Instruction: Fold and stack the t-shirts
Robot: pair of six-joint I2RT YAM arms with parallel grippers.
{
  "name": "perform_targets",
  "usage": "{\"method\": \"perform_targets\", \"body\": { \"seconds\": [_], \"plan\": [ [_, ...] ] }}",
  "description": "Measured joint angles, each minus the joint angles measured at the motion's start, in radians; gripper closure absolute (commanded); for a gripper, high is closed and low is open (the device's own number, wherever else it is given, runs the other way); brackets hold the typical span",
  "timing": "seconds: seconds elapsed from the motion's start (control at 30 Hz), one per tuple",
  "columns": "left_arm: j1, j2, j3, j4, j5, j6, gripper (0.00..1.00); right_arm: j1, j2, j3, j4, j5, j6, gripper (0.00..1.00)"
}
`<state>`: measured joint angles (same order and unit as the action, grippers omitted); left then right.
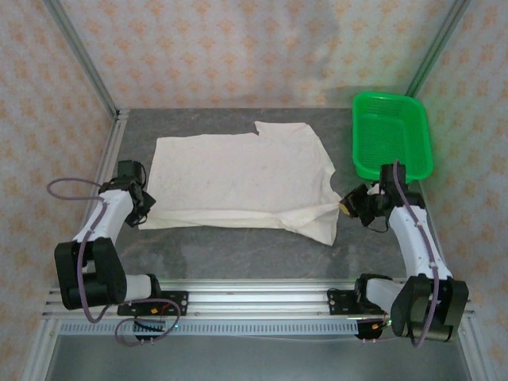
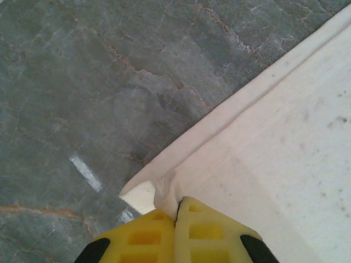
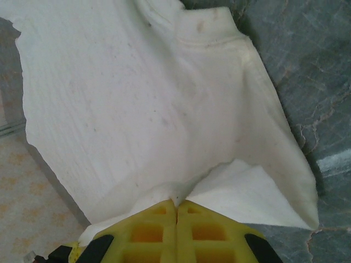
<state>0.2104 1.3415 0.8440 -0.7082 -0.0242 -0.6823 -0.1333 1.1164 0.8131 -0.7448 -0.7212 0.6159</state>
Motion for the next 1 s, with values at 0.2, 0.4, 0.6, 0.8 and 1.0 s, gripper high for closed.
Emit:
{"method": "perform_targets", "body": {
  "seconds": [0.2,0.4,0.6,0.8,1.0],
  "plan": [
    [0.007,0.056,0.009,0.022,0.016,0.011,0.75,0.004,0.051,0.006,0.017,0.013,-0.008,0.88],
    [0.032,0.066,0.008,0.032,0.035,0.018,0.16,0.004,0.041,-0.037,0.042,0.033,-0.016,0.38],
    [0.063,-0.078,0.008,0.013,0.075,0.009,0.01,0.004,-0.087,-0.058,-0.02,0.076,-0.027,0.26],
    [0.07,-0.238,-0.011,-0.019,0.145,-0.008,0.0,0.004,-0.239,-0.135,-0.082,0.068,-0.008,0.23],
    [0.072,-0.308,-0.122,-0.048,0.22,-0.036,0.0,0.009,-0.322,-0.242,-0.142,0.033,0.001,0.22]
  ]
}}
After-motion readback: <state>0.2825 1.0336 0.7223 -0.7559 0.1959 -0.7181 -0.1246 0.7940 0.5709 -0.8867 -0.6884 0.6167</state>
